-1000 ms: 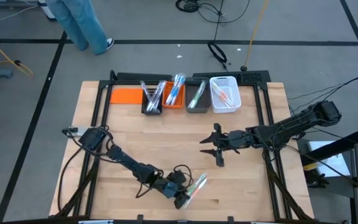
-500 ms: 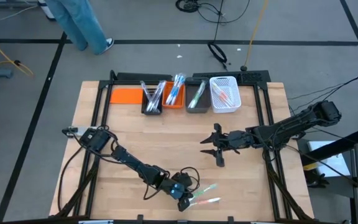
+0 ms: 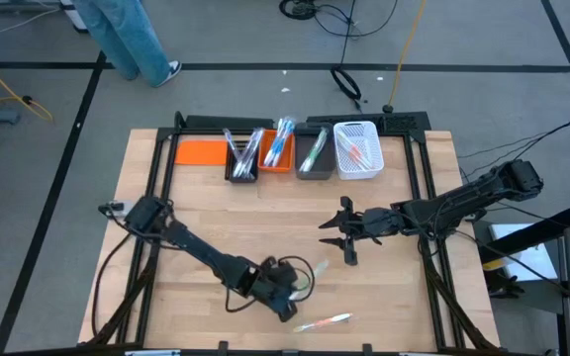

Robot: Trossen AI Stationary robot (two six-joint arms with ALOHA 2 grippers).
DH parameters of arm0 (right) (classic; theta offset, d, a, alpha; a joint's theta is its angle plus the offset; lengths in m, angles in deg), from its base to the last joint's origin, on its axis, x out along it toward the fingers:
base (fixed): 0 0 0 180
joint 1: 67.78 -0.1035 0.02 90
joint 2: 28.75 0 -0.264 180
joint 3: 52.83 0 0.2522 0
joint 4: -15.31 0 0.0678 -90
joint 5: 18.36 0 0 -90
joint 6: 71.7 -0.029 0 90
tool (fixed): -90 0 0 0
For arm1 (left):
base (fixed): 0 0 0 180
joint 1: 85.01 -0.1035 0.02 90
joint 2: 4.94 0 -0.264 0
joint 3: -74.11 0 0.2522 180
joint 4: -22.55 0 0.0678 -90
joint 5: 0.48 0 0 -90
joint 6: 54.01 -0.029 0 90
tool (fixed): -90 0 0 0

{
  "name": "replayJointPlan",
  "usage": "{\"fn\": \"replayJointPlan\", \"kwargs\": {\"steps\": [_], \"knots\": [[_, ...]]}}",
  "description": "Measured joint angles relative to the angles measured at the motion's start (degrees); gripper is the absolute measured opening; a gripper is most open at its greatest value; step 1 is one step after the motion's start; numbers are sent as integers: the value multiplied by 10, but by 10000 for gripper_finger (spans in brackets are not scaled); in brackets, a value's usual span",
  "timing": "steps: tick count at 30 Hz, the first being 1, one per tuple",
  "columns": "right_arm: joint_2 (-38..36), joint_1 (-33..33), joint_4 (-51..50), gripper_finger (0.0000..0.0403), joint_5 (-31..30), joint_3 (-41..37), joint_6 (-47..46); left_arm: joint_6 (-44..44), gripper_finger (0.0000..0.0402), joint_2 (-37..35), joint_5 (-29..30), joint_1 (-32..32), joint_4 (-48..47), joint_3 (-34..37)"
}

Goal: Pick & Place Toothbrushes
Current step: Put the green toothbrush into the black bin

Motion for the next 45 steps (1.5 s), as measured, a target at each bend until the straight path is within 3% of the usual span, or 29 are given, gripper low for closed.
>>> {"fn": "replayJointPlan", "kwargs": {"steps": [13,26,30,38,45], "knots": [[0,0,3,164,1,0,-1,-59,0,-112,188,22,-77,-1],[0,0,4,165,2,0,-11,-25,0,-133,233,30,-153,-1],[0,0,4,164,2,0,-11,-25,0,-133,222,30,-163,-1],[0,0,5,165,2,0,-11,-12,4,-129,116,6,-166,-2],[0,0,5,165,1,0,-11,-45,59,-129,39,-29,-178,-2]]}}
